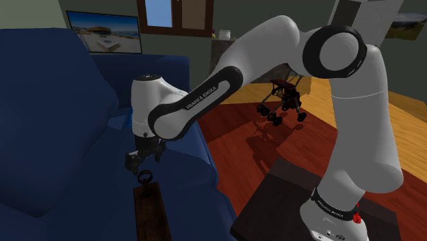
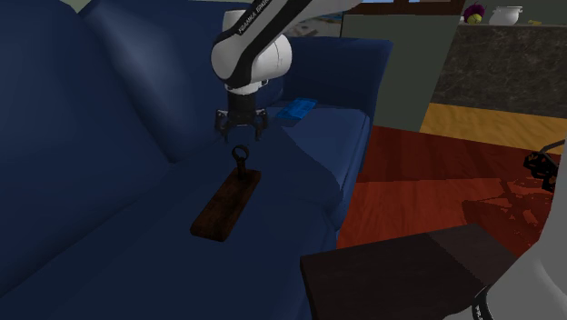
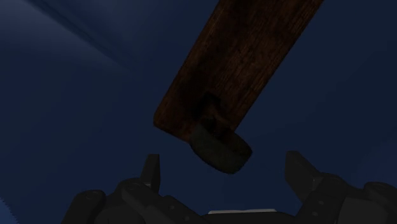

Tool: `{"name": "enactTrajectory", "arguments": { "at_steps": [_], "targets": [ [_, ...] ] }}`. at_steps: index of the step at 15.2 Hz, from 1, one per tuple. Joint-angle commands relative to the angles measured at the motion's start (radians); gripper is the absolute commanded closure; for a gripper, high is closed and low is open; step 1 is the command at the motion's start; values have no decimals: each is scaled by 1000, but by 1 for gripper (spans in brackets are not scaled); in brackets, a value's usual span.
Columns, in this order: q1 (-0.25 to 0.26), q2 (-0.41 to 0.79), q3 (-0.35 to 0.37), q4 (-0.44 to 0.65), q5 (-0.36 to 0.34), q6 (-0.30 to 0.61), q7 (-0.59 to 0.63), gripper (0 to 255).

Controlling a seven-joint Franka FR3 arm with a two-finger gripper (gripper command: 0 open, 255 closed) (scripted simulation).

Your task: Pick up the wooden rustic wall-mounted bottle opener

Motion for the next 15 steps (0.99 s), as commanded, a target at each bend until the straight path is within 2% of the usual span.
{"name": "enactTrajectory", "arguments": {
  "at_steps": [1, 10, 11, 15],
  "targets": [
    [15, 46, -6, 44, -13, 0, 8, 0],
    [29, 108, -25, 32, -39, 73, 22, 0],
    [28, 110, -25, 34, -39, 74, 20, 255],
    [27, 111, -25, 36, -39, 73, 19, 255]
  ]
}}
